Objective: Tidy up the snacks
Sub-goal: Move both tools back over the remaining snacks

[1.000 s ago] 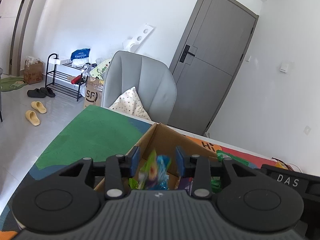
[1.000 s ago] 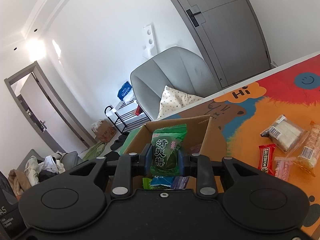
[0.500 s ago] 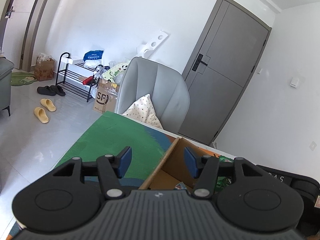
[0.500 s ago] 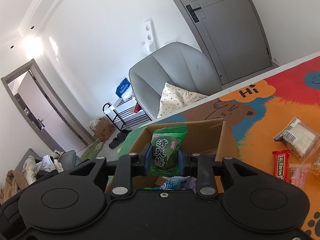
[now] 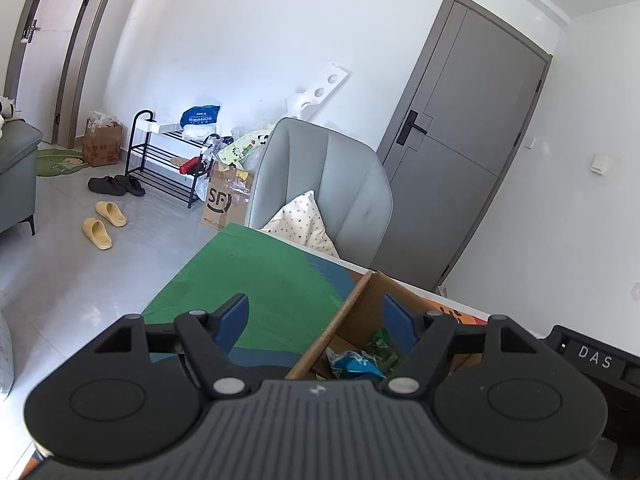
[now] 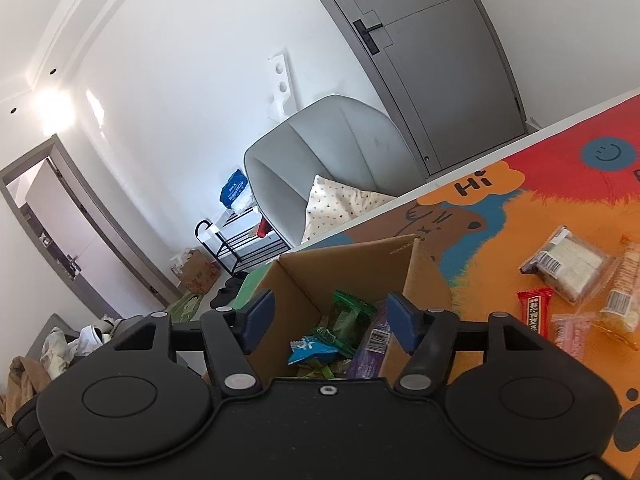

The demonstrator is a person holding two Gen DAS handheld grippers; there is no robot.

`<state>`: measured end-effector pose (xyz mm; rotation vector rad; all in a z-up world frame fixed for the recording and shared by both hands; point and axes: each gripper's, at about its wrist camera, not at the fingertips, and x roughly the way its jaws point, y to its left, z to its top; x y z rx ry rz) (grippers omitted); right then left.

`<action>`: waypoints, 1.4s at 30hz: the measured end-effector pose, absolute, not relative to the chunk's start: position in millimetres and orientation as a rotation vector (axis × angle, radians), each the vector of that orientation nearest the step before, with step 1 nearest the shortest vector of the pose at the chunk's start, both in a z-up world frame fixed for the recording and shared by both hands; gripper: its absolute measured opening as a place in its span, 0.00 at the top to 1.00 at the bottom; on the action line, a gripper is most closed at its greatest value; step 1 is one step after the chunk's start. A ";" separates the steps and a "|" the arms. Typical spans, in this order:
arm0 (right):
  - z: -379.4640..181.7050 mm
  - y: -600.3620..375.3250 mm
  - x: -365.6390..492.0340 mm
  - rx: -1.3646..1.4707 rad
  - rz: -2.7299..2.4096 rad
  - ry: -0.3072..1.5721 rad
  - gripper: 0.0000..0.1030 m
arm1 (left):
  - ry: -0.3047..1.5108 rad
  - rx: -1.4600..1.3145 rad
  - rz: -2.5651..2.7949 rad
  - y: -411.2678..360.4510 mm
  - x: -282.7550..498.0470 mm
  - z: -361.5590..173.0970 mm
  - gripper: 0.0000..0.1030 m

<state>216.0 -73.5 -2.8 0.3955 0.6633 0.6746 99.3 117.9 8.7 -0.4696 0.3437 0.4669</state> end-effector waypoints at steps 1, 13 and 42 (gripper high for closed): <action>-2.2 -78.6 214.8 0.399 0.670 0.662 0.38 | 0.345 -0.465 0.463 114.5 99.4 8.7 0.23; -2.2 -141.5 200.8 0.430 0.579 0.631 0.22 | 0.355 -0.419 0.404 71.1 100.5 9.4 0.18; -29.9 -263.6 201.3 0.570 0.378 0.618 0.19 | 0.411 -0.310 0.221 -39.3 131.0 -1.0 0.18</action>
